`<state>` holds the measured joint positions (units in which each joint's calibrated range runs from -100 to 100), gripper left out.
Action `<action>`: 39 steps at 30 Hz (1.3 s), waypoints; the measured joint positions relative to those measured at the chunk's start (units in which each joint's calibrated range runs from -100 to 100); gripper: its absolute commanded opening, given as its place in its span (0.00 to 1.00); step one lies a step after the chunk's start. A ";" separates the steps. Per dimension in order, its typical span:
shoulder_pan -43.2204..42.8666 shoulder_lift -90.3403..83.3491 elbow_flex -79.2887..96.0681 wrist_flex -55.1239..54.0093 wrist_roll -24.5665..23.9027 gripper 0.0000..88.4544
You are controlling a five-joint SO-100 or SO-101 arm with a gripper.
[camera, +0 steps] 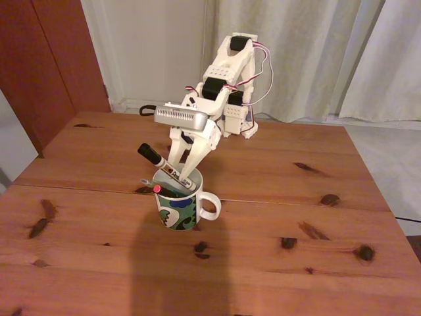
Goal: Clean up the desk and place the pens and markers into the cup
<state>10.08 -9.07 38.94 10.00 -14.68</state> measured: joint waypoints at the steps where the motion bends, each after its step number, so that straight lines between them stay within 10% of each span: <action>1: 0.07 0.00 0.59 0.00 0.10 0.01; 13: 1.10 0.00 1.70 0.00 1.42 0.23; 23: 1.03 -3.22 1.78 1.74 1.17 0.01; 39: -10.63 -38.64 15.63 48.94 3.96 0.01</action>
<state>-0.55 -47.71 54.56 58.94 -10.72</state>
